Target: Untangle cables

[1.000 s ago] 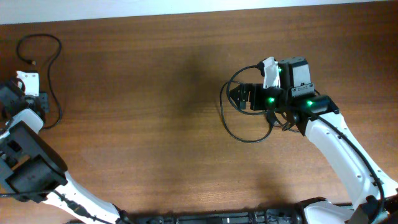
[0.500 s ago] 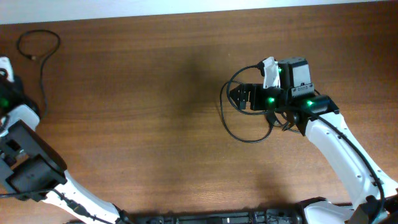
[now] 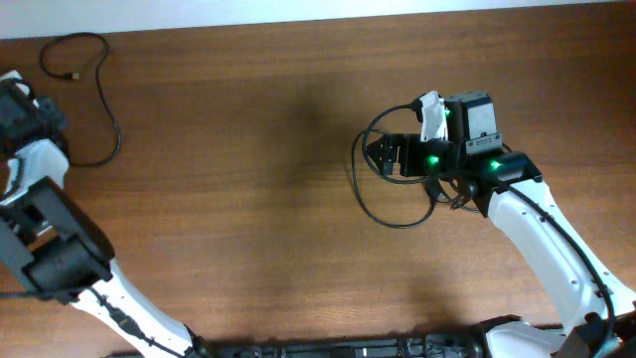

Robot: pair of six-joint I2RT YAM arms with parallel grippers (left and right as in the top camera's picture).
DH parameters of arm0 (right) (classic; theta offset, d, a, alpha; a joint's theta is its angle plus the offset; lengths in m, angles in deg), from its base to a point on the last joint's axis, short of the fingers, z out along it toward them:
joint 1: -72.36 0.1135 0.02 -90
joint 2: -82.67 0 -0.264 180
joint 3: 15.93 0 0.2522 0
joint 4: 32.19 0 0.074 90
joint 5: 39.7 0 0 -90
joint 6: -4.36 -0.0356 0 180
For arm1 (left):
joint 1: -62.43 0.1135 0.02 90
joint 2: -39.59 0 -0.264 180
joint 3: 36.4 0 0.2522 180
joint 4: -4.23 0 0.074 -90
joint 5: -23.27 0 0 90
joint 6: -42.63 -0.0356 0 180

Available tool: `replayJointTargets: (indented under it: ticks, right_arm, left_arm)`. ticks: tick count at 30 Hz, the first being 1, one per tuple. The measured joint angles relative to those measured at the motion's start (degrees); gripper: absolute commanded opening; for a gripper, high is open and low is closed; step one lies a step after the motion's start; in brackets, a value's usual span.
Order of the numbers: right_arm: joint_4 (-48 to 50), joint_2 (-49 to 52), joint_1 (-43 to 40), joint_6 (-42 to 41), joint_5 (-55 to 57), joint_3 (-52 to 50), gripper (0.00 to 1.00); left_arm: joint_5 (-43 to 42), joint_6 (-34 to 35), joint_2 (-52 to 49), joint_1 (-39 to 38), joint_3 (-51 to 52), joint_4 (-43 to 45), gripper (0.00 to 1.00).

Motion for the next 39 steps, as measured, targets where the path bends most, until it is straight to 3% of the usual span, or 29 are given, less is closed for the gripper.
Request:
replayJointTargets:
  ticks: [5,9,12,16,21,25,26,27,29,32,36,39]
  right_arm:
    - [-0.09,0.04,0.0,-0.02,-0.02,0.0,0.99]
    - [-0.09,0.07,0.0,-0.02,-0.02,0.0,0.99]
    - [-0.09,0.07,0.0,0.0,-0.02,0.0,0.99]
    - [-0.11,0.11,0.0,-0.02,-0.02,0.0,0.99]
    - [-0.13,0.15,0.0,-0.02,0.0,0.0,0.99]
    - [-0.11,0.15,0.0,-0.02,0.02,-0.02,0.99]
    - [-0.04,0.17,0.0,0.0,0.02,0.0,0.98]
    - [-0.09,0.17,0.0,-0.02,0.04,-0.02,0.99]
    - [-0.07,0.17,0.0,-0.02,0.13,-0.02,0.99]
    - [-0.11,0.17,0.0,-0.02,0.13,-0.02,0.99]
    - [-0.09,0.17,0.0,0.0,0.13,0.0,0.99]
    - [-0.04,0.17,0.0,-0.02,0.13,0.0,0.99]
  left_arm:
    - [1.18,0.17,20.0,5.2,0.09,-12.96,0.0]
    - [1.42,0.13,42.38,6.86,-1.01,-13.66,0.0]
    - [1.42,0.13,45.7,7.63,-1.16,-13.64,0.0]
    - [-2.25,0.09,38.58,7.65,-1.14,-9.4,0.0]
    - [-7.87,1.14,19.5,6.25,-1.01,13.99,0.0]
    - [-8.11,7.78,2.03,1.09,-1.92,20.31,0.01]
    - [-8.15,9.94,-2.49,-0.11,-2.58,20.35,0.18]
    - [-8.07,12.0,-6.08,-0.96,-2.78,20.04,0.99]
    - [-8.04,17.59,-16.15,-3.26,-2.73,16.72,0.99]
    - [-8.26,20.41,-15.12,-3.15,-3.76,13.0,0.99]
    - [-8.13,20.83,-7.32,-1.14,-3.82,2.21,0.99]
    - [-7.96,15.72,3.74,-0.5,-3.98,-3.91,0.99]
